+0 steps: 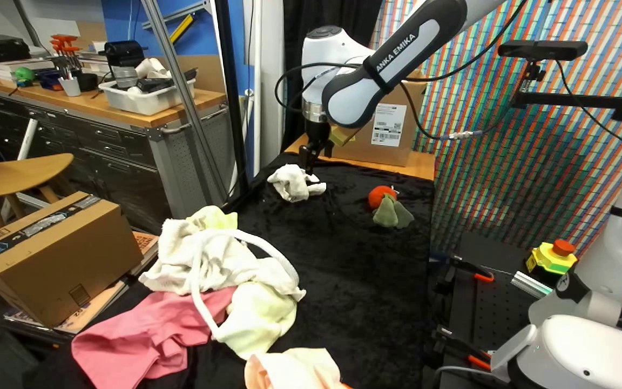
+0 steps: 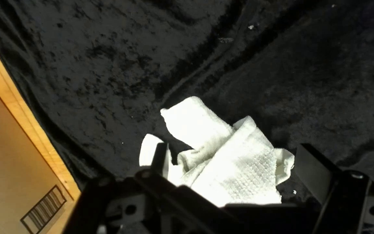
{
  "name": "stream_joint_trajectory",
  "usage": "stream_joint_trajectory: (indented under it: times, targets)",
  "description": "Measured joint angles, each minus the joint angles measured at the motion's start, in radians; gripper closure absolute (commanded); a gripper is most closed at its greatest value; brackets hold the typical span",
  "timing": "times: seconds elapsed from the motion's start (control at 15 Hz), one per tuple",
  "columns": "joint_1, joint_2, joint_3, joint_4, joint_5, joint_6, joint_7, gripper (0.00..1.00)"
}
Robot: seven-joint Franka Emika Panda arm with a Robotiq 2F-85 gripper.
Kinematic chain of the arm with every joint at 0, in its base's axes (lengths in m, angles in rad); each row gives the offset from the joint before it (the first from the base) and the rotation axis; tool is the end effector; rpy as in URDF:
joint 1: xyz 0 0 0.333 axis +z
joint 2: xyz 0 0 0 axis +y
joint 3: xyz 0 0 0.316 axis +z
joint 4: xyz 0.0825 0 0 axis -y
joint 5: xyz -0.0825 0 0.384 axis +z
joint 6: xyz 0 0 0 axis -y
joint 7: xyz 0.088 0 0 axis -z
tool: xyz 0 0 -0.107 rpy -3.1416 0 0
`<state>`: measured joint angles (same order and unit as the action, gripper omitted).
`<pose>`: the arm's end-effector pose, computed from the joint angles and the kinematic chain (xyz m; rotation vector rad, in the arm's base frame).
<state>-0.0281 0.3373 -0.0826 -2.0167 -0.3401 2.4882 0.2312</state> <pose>0.6107 -0.0644 0.2976 2.8894 -0.1126 0.2119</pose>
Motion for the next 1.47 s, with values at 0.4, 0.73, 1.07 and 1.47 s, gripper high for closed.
stream_joint_trajectory:
  times: [0.4, 0.73, 1.07, 1.47]
  targets:
    - [-0.034, 0.123, 0.002, 0.078, 0.1, 0.07, -0.183, 0.0]
    - [-0.054, 0.229, 0.007, 0.198, 0.174, 0.073, -0.239, 0.0]
    - [-0.055, 0.321, 0.006, 0.333, 0.195, 0.072, -0.238, 0.0]
    - [-0.055, 0.406, 0.007, 0.45, 0.198, 0.065, -0.238, 0.0]
